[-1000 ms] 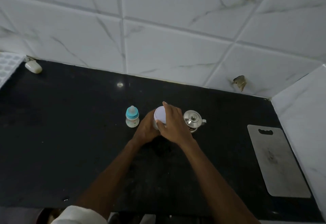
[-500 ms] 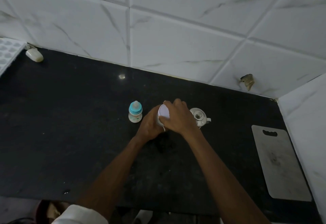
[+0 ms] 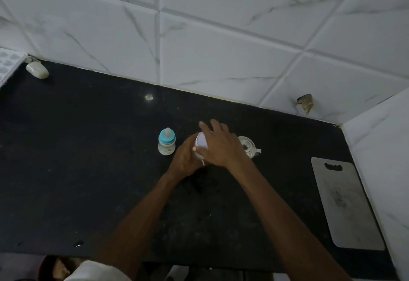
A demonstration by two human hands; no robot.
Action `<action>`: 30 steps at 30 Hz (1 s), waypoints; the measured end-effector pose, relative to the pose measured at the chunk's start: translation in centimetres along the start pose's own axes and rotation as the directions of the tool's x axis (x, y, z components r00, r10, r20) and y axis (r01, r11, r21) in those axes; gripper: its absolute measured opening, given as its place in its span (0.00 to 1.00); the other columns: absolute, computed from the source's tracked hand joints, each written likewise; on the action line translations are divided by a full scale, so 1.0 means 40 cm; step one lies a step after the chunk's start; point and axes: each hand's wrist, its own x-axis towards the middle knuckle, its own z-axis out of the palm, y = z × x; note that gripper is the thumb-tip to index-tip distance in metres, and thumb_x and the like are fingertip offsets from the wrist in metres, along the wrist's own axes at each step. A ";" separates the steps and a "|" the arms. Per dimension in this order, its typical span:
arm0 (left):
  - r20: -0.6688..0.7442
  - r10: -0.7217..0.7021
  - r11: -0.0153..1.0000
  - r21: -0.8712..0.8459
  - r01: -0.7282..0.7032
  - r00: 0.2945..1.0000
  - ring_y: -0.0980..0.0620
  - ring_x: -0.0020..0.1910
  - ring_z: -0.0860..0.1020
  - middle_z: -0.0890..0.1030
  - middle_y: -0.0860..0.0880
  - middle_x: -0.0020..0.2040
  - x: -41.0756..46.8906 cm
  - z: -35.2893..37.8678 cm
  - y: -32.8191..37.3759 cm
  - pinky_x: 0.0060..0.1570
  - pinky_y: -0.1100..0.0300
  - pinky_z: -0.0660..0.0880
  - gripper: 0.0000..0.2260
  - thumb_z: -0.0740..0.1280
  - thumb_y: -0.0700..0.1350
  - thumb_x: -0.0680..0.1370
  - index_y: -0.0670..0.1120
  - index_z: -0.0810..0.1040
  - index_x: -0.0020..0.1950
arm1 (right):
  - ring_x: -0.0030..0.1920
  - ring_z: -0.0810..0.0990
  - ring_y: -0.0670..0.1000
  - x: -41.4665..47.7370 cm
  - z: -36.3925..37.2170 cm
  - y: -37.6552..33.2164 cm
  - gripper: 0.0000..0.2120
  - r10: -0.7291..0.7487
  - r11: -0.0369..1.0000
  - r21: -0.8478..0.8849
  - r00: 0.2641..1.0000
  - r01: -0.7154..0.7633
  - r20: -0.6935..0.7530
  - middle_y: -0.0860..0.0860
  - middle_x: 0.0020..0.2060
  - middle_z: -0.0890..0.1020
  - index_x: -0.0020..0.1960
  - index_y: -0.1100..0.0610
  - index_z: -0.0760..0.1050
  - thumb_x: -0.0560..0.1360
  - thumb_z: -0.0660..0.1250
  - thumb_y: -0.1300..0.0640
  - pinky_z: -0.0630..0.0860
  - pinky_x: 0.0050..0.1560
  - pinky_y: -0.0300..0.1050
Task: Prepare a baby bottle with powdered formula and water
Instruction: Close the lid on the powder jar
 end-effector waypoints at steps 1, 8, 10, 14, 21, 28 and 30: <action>0.034 -0.019 0.999 0.034 0.018 0.999 0.47 0.78 0.63 0.64 0.42 0.79 0.000 0.001 0.006 0.76 0.48 0.62 0.37 0.74 0.42 0.76 0.42 0.58 0.80 | 0.80 0.55 0.62 0.004 -0.014 0.009 0.41 -0.076 0.997 -0.013 0.995 0.077 0.071 0.56 0.82 0.53 0.82 0.47 0.51 0.78 0.68 0.40 0.67 0.71 0.64; -0.039 -0.100 0.994 -0.038 0.099 0.994 0.46 0.65 0.77 0.78 0.46 0.66 -0.001 0.005 -0.005 0.60 0.63 0.73 0.32 0.78 0.41 0.71 0.49 0.70 0.72 | 0.81 0.54 0.61 0.014 -0.027 0.029 0.38 -0.169 0.985 0.021 0.946 0.171 0.278 0.55 0.82 0.53 0.82 0.47 0.57 0.78 0.71 0.56 0.63 0.76 0.59; -0.074 -0.072 0.996 -0.059 0.068 0.995 0.46 0.61 0.79 0.79 0.47 0.62 -0.005 -0.002 -0.001 0.57 0.62 0.75 0.30 0.77 0.38 0.71 0.49 0.71 0.70 | 0.77 0.61 0.61 0.013 -0.021 0.027 0.36 -0.158 0.987 0.038 0.956 0.154 0.248 0.55 0.80 0.58 0.81 0.47 0.59 0.78 0.71 0.54 0.67 0.73 0.57; -0.091 -0.041 0.997 -0.071 0.034 0.995 0.52 0.65 0.76 0.76 0.50 0.68 -0.004 -0.004 0.009 0.64 0.58 0.75 0.38 0.79 0.39 0.68 0.54 0.66 0.74 | 0.67 0.73 0.61 0.015 -0.008 0.017 0.33 -0.045 0.997 -0.053 0.989 0.053 0.138 0.58 0.72 0.68 0.80 0.47 0.60 0.79 0.67 0.43 0.74 0.61 0.56; 0.044 -0.096 0.995 0.038 0.094 0.994 0.56 0.66 0.74 0.75 0.50 0.69 0.012 -0.008 0.052 0.64 0.67 0.70 0.29 0.74 0.42 0.76 0.49 0.68 0.74 | 0.51 0.81 0.54 0.009 0.039 -0.035 0.32 0.193 0.972 -0.104 0.971 -0.209 -0.144 0.58 0.56 0.79 0.68 0.57 0.72 0.80 0.58 0.32 0.72 0.47 0.47; 0.062 -0.186 0.978 -0.082 0.191 0.981 0.73 0.56 0.73 0.74 0.67 0.59 -0.028 -0.022 0.011 0.56 0.75 0.71 0.37 0.80 0.44 0.67 0.63 0.67 0.70 | 0.77 0.63 0.62 0.014 -0.013 0.008 0.39 -0.022 0.997 -0.073 0.995 0.029 0.093 0.58 0.79 0.60 0.82 0.50 0.52 0.79 0.63 0.36 0.69 0.68 0.62; 0.016 -0.136 0.984 -0.114 0.137 0.991 0.71 0.55 0.75 0.77 0.65 0.56 -0.067 -0.006 0.003 0.55 0.73 0.72 0.34 0.82 0.48 0.66 0.67 0.68 0.64 | 0.81 0.52 0.60 0.019 -0.027 0.034 0.40 -0.141 0.984 -0.075 0.958 0.165 0.250 0.54 0.83 0.50 0.83 0.44 0.49 0.79 0.68 0.44 0.64 0.73 0.65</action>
